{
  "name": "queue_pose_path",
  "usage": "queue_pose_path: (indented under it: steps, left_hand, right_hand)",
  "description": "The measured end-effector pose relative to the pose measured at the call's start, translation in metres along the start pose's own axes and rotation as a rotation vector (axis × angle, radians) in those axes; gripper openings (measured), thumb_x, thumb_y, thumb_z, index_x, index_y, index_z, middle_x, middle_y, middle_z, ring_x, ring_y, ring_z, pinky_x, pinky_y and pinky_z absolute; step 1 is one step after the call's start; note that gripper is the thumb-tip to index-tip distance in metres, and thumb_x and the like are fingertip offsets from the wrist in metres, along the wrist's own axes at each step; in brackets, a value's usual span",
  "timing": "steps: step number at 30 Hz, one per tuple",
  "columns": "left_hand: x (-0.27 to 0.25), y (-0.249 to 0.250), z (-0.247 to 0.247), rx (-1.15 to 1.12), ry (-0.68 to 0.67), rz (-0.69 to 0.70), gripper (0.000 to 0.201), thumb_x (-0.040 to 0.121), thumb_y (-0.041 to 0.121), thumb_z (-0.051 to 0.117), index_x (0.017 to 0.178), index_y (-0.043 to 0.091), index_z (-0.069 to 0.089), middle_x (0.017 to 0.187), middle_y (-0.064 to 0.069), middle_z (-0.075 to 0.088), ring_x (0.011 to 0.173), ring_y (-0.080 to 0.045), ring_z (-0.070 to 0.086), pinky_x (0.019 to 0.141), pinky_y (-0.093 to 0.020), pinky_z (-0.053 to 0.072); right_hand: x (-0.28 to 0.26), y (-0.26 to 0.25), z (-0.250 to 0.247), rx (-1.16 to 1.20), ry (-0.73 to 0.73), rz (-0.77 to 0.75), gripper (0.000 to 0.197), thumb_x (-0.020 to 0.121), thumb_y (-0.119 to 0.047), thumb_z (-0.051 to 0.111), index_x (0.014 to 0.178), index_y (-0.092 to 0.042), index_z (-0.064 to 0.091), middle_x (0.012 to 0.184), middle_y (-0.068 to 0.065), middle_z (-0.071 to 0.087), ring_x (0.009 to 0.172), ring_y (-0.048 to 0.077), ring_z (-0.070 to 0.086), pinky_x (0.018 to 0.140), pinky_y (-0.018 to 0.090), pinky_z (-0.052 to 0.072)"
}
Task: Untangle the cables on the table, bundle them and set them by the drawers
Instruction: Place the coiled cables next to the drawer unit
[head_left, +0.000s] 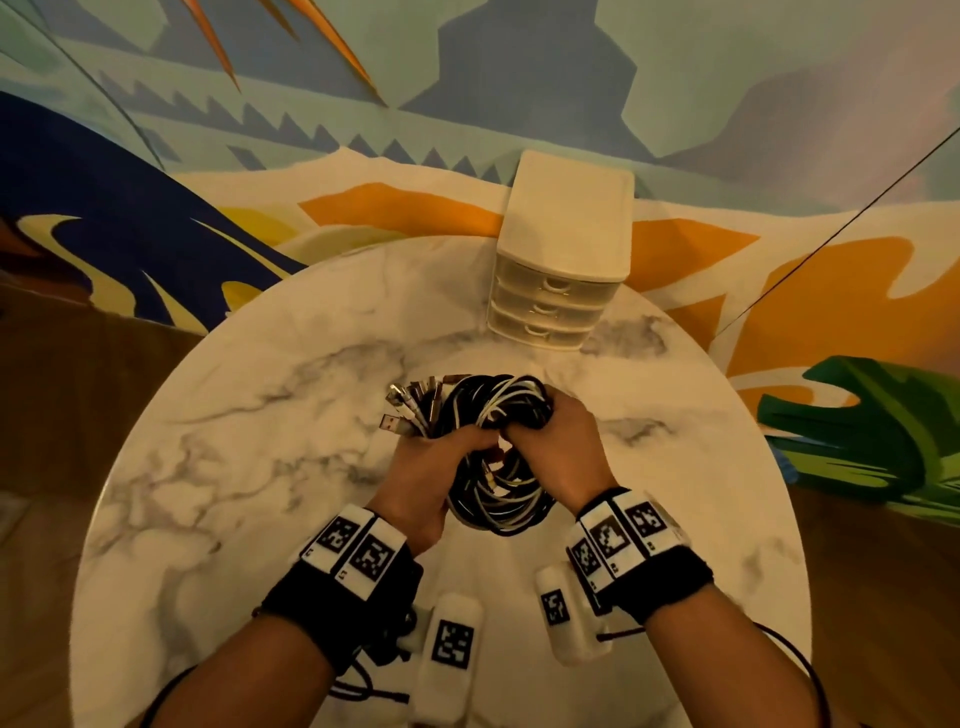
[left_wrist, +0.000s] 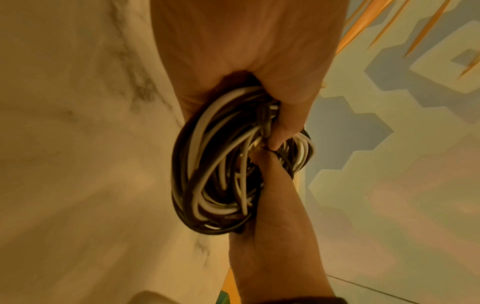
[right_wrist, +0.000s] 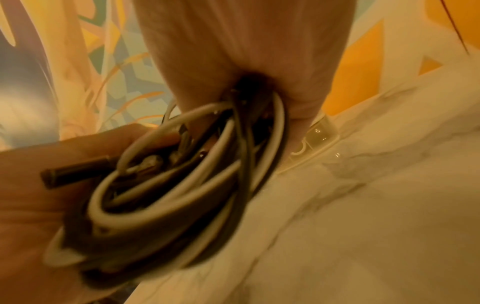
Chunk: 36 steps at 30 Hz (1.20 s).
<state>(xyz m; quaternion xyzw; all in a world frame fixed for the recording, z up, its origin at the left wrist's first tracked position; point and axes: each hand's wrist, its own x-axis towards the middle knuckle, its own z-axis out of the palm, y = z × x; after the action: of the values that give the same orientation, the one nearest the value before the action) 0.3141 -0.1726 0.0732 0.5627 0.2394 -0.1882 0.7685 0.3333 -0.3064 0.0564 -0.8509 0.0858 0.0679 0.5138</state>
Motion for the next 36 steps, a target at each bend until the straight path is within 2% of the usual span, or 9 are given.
queue_pose_path:
  steps: [6,10,13,16,19,22,27,31,36]
  left_hand:
    - [0.021,0.004,-0.002,-0.017,0.080,0.025,0.017,0.081,0.000,0.062,0.094,0.007,0.071,0.089,-0.014,0.070,0.080,-0.025,0.066,0.082,-0.043,0.053]
    - [0.033,0.006,-0.007,-0.059,0.139,0.002,0.011,0.079,0.004,0.064,0.087,0.005,0.072,0.081,-0.014,0.070,0.075,-0.026,0.067,0.078,-0.040,0.054]
    - [0.043,0.008,-0.016,-0.098,0.184,-0.004,0.005,0.077,0.004,0.064,0.078,0.003,0.069,0.072,-0.012,0.066,0.069,-0.025,0.064,0.074,-0.037,0.052]
    - [0.052,0.011,-0.025,-0.153,0.253,0.024,0.005,0.078,0.004,0.063,0.078,0.003,0.068,0.067,-0.010,0.065,0.065,-0.023,0.061,0.073,-0.035,0.051]
    - [0.057,0.016,-0.029,-0.193,0.273,0.032,0.006,0.079,0.005,0.062,0.081,0.004,0.068,0.067,-0.009,0.065,0.063,-0.021,0.061,0.072,-0.034,0.052]
    - [0.058,0.022,-0.026,-0.190,0.249,0.041,0.005,0.079,0.005,0.062,0.079,0.002,0.067,0.069,-0.010,0.064,0.064,-0.022,0.060,0.072,-0.034,0.051]
    - [0.058,0.024,-0.016,-0.129,0.216,0.029,0.007,0.076,0.004,0.064,0.078,-0.002,0.068,0.072,-0.012,0.064,0.067,-0.022,0.063,0.068,-0.032,0.053]
    - [0.058,0.029,-0.006,-0.112,0.149,-0.006,0.009,0.077,0.008,0.065,0.075,0.000,0.067,0.072,-0.011,0.064,0.067,-0.023,0.062,0.068,-0.032,0.053]
    - [0.069,0.035,0.011,-0.098,0.108,-0.041,0.007,0.078,0.005,0.064,0.076,0.001,0.069,0.066,-0.009,0.065,0.062,-0.020,0.063,0.073,-0.034,0.052]
  right_hand:
    - [0.039,0.001,-0.002,-0.097,-0.138,0.021,0.022,0.073,-0.033,0.071,0.088,-0.022,0.060,0.079,-0.011,0.063,0.073,0.005,0.060,0.057,0.017,0.038]
    - [0.055,0.005,0.002,0.091,-0.266,0.085,0.045,0.072,-0.034,0.075,0.113,-0.026,0.059,0.100,-0.003,0.065,0.089,0.011,0.064,0.077,0.028,0.053]
    - [0.070,0.014,-0.004,0.192,-0.242,0.120,0.040,0.081,-0.035,0.065,0.120,-0.028,0.057,0.107,0.003,0.064,0.094,0.018,0.063,0.084,0.034,0.051]
    - [0.095,0.035,-0.010,-0.130,-0.081,0.077,0.044,0.088,-0.027,0.055,0.131,-0.028,0.049,0.099,0.006,0.063,0.094,0.023,0.059,0.083,0.032,0.045]
    - [0.114,0.055,-0.006,-0.479,-0.183,0.065,0.064,0.088,-0.030,0.050,0.146,-0.031,0.023,0.119,0.012,0.056,0.106,0.031,0.054,0.089,0.040,0.046]
    - [0.122,0.064,0.001,-0.573,-0.197,0.048,0.068,0.088,-0.031,0.048,0.147,-0.031,0.014,0.130,0.013,0.051,0.114,0.036,0.052,0.091,0.046,0.047]
    - [0.107,0.063,0.003,-0.571,-0.144,-0.001,0.061,0.088,-0.032,0.050,0.142,-0.030,0.022,0.111,0.014,0.063,0.102,0.035,0.057,0.082,0.040,0.047]
    - [0.062,0.070,0.007,-0.536,-0.149,-0.036,0.052,0.088,-0.034,0.051,0.137,-0.035,0.031,0.116,0.003,0.062,0.101,0.024,0.059,0.083,0.035,0.050]
    - [0.010,0.083,0.017,-0.484,-0.159,-0.043,0.055,0.088,-0.035,0.050,0.140,-0.030,0.031,0.115,-0.002,0.061,0.101,0.016,0.057,0.088,0.031,0.049]
